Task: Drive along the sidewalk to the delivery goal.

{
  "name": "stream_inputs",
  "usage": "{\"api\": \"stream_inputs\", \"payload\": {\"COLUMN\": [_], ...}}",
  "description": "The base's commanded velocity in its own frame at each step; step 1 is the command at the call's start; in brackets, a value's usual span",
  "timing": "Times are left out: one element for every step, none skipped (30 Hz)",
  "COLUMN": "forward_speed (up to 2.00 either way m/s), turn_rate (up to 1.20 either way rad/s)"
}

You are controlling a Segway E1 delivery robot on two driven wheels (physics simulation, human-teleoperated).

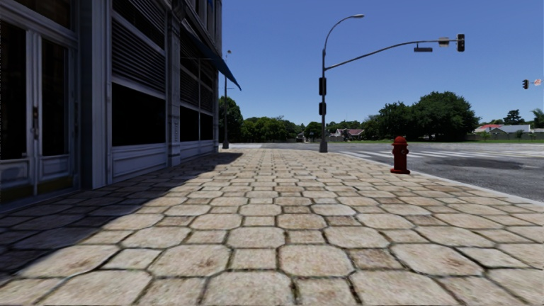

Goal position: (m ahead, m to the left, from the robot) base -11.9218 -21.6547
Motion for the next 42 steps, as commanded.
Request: {"api": "stream_inputs", "payload": {"forward_speed": [2.0,2.0,2.0,2.0,2.0,2.0,2.0,2.0,2.0,2.0,2.0,2.0,2.0,2.0,2.0,2.0,2.0,2.0,2.0,2.0,2.0,2.0,2.0,2.0,2.0,2.0,2.0,2.0,2.0,2.0,2.0,2.0,2.0,2.0,2.0,2.0,2.0,2.0,2.0,2.0,2.0,2.0], "turn_rate": [0.0,0.0,0.0,0.0,0.0,0.0,0.0,0.0,0.0,0.0,0.0,0.0,0.0,0.0,0.0,0.0,0.0,0.0,0.0,0.0,0.0,0.0,0.0,0.0,0.0,0.0,0.0,0.0,0.0,0.0,0.0,0.0,0.0,0.0,0.0,0.0,0.0,0.0,0.0,0.0,0.0,0.0]}}
